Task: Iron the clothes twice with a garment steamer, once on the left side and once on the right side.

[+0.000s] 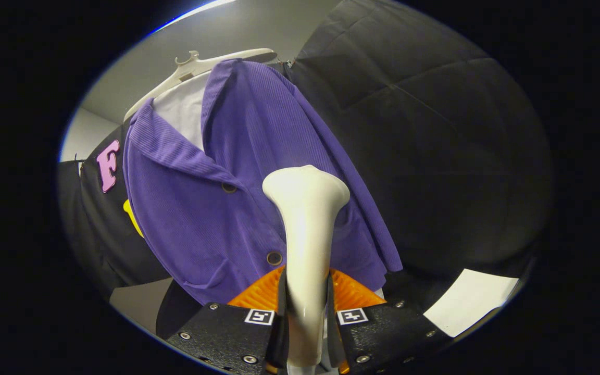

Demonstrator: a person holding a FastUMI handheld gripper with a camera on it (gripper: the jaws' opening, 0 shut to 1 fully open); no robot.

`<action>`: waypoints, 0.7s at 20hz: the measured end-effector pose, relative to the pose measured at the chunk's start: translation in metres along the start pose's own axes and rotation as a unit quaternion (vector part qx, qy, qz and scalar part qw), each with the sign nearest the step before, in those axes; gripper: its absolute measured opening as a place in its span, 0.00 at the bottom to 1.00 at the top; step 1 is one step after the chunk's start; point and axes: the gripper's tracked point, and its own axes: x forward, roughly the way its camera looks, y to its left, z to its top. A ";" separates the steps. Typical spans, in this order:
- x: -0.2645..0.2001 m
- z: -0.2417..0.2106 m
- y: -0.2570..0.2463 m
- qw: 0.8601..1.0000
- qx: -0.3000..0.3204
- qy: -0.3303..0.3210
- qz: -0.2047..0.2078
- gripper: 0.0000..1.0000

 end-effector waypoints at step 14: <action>-0.006 -0.125 -0.046 0.993 0.027 0.105 -0.051 0.30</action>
